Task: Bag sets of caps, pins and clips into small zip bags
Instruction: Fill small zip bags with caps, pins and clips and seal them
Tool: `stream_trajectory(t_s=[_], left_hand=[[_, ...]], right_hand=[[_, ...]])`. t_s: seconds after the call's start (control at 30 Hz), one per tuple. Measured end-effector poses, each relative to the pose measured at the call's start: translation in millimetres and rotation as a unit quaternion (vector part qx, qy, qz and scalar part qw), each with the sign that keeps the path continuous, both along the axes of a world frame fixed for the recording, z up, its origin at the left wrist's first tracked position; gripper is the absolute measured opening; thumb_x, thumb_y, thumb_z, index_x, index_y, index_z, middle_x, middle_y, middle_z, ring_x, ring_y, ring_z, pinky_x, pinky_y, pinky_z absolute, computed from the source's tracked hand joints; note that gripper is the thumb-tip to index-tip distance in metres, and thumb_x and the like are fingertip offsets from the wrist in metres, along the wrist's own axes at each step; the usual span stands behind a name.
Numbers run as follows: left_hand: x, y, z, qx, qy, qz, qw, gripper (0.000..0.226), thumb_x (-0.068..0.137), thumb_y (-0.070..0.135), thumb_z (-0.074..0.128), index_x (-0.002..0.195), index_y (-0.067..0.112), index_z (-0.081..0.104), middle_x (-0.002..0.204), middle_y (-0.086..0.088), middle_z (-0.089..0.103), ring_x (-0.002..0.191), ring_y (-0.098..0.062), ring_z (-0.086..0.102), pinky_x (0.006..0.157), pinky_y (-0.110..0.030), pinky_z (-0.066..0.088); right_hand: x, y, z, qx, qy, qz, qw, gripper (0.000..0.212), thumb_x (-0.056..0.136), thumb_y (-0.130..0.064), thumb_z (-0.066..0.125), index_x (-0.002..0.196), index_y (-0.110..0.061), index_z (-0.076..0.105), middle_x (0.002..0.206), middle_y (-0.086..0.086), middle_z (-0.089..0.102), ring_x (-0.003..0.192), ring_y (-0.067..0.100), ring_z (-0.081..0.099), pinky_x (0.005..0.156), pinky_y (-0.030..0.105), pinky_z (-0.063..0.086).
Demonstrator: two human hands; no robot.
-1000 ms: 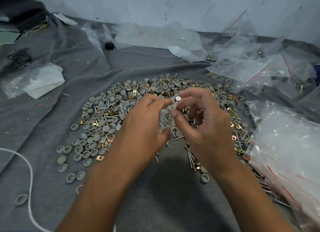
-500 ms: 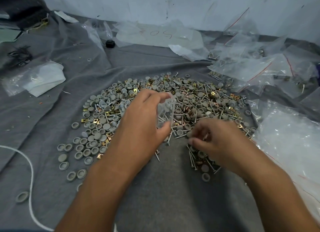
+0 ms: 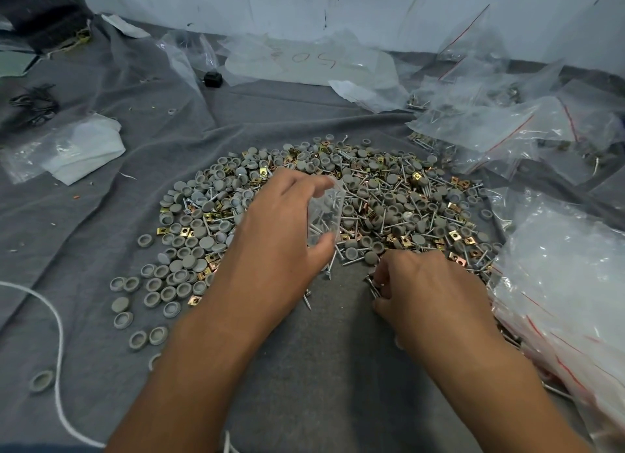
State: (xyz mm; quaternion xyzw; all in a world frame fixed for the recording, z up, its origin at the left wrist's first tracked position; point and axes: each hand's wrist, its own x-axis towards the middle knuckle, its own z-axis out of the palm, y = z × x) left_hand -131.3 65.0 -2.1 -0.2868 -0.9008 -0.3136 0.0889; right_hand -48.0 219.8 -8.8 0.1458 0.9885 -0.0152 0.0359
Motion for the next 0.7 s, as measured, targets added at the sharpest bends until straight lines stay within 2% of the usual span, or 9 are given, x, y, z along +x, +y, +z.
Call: stream_trajectory(t_s=[0.07, 0.17, 0.3, 0.4, 0.47, 0.53, 0.6, 0.7], left_hand=[[0.1, 0.5, -0.3, -0.001, 0.000, 0.001, 1.000, 0.057, 0.080, 0.037, 0.067, 0.135, 0.030, 0.052, 0.112, 0.024, 0.039, 0.091, 0.015, 0.044, 0.073, -0.005, 0.033], [0.1, 0.6, -0.2, 0.002, -0.003, 0.003, 1.000, 0.058, 0.080, 0.036, 0.067, 0.135, 0.031, 0.051, 0.112, 0.024, 0.039, 0.091, 0.014, 0.044, 0.074, -0.005, 0.033], [0.5, -0.5, 0.0, -0.001, 0.002, 0.001, 1.000, 0.056, 0.081, 0.033, 0.070, 0.134, 0.029, 0.052, 0.113, 0.024, 0.039, 0.092, 0.015, 0.045, 0.074, -0.004, 0.034], [0.6, -1.4, 0.5, 0.003, -0.002, 0.000, 1.000, 0.057, 0.081, 0.035, 0.069, 0.135, 0.030, 0.051, 0.113, 0.025, 0.039, 0.092, 0.016, 0.045, 0.075, 0.001, 0.037], [0.3, -2.1, 0.6, 0.008, -0.006, -0.001, 1.000, 0.056, 0.081, 0.035, 0.069, 0.135, 0.030, 0.052, 0.114, 0.025, 0.040, 0.093, 0.017, 0.046, 0.082, 0.005, 0.033], [0.5, -2.3, 0.9, 0.007, -0.004, -0.001, 1.000, 0.056, 0.082, 0.034, 0.070, 0.135, 0.030, 0.052, 0.114, 0.025, 0.040, 0.094, 0.016, 0.045, 0.082, 0.005, 0.032], [0.9, -2.3, 1.3, 0.003, 0.001, -0.002, 1.000, 0.057, 0.082, 0.034, 0.069, 0.135, 0.030, 0.052, 0.114, 0.024, 0.041, 0.093, 0.015, 0.045, 0.081, 0.003, 0.033], [1.3, -2.1, 2.0, 0.003, 0.001, -0.002, 1.000, 0.057, 0.081, 0.035, 0.067, 0.136, 0.029, 0.051, 0.114, 0.023, 0.041, 0.093, 0.015, 0.044, 0.077, -0.001, 0.035]], right_hand=[[-1.0, 0.8, -1.9, -0.007, -0.002, 0.002, 1.000, 0.021, 0.093, -0.033, 0.062, 0.113, -0.031, 0.059, 0.094, -0.005, 0.064, 0.091, 0.022, 0.066, 0.064, 0.029, 0.042], [-1.6, -4.5, -4.1, 0.003, 0.001, 0.010, 1.000, 0.025, 0.093, -0.035, 0.062, 0.117, -0.030, 0.057, 0.098, -0.003, 0.062, 0.095, 0.024, 0.066, 0.063, 0.030, 0.039], [-0.5, -11.5, -6.2, 0.014, 0.011, 0.024, 1.000, 0.028, 0.092, -0.039, 0.061, 0.117, -0.028, 0.057, 0.086, -0.003, 0.053, 0.094, 0.024, 0.066, 0.063, 0.031, 0.036], [1.0, -9.4, -1.4, 0.006, 0.015, 0.012, 1.000, 0.027, 0.092, -0.037, 0.060, 0.119, -0.030, 0.059, 0.097, -0.004, 0.062, 0.097, 0.023, 0.066, 0.064, 0.031, 0.036], [2.9, -11.9, -0.8, 0.024, 0.015, 0.021, 0.999, 0.025, 0.094, -0.036, 0.058, 0.118, -0.028, 0.056, 0.090, -0.004, 0.057, 0.098, 0.024, 0.066, 0.063, 0.031, 0.035], [3.7, -18.2, -1.8, 0.040, 0.015, 0.039, 0.998, 0.022, 0.096, -0.033, 0.056, 0.116, -0.026, 0.053, 0.080, -0.004, 0.045, 0.097, 0.023, 0.065, 0.061, 0.032, 0.032], [2.7, -22.5, -3.7, 0.031, 0.024, 0.037, 0.999, 0.022, 0.095, -0.034, 0.056, 0.115, -0.025, 0.053, 0.086, -0.004, 0.054, 0.097, 0.023, 0.065, 0.060, 0.031, 0.032], [2.4, -18.5, -5.9, -0.014, 0.039, 0.031, 0.999, 0.024, 0.092, -0.039, 0.059, 0.114, -0.029, 0.057, 0.097, -0.007, 0.063, 0.094, 0.020, 0.065, 0.063, 0.031, 0.040]])
